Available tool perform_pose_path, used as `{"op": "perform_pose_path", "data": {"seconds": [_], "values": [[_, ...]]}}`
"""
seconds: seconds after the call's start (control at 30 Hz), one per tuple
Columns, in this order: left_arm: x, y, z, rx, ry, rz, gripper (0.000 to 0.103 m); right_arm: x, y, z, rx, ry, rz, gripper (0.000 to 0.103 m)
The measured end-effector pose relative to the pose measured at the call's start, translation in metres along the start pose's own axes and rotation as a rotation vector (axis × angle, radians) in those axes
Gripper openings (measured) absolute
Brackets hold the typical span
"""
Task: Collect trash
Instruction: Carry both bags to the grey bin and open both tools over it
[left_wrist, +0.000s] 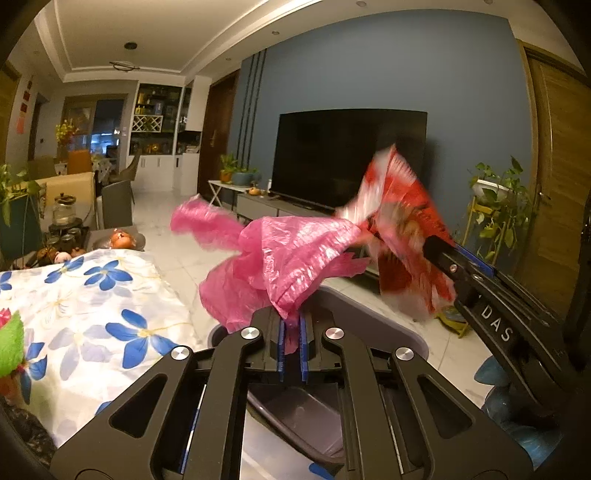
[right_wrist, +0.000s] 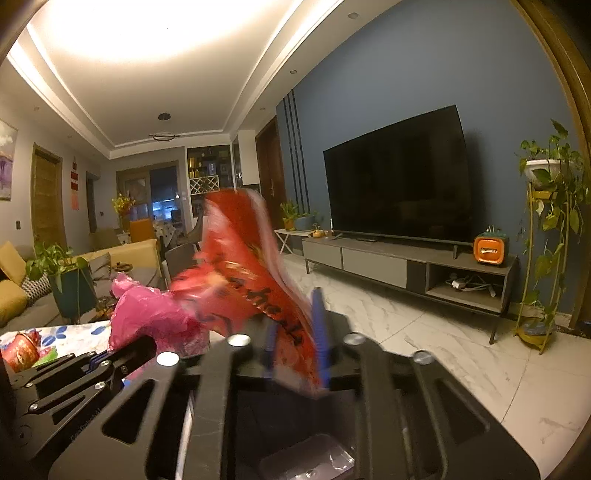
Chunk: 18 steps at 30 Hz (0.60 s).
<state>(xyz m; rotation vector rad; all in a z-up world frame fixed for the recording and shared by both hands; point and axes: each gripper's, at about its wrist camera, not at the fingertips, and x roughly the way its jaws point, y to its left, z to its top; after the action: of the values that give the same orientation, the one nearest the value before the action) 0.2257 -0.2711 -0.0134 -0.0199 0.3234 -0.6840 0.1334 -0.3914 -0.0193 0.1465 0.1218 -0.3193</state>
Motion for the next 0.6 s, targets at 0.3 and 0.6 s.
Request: {"op": "perform_pose_path", "data": {"seconds": [0.3, 0.6], "values": [[0.003, 0.007, -0.006, -0.026, 0.014, -0.021, 0.048, -0.003, -0.002, -0.002, 0.027, 0.015, -0.005, 0.053], [-0.022, 0.021, -0.008, -0.060, -0.028, 0.063, 0.077, -0.011, 0.003, -0.005, 0.002, 0.051, 0.009, 0.068]]}}
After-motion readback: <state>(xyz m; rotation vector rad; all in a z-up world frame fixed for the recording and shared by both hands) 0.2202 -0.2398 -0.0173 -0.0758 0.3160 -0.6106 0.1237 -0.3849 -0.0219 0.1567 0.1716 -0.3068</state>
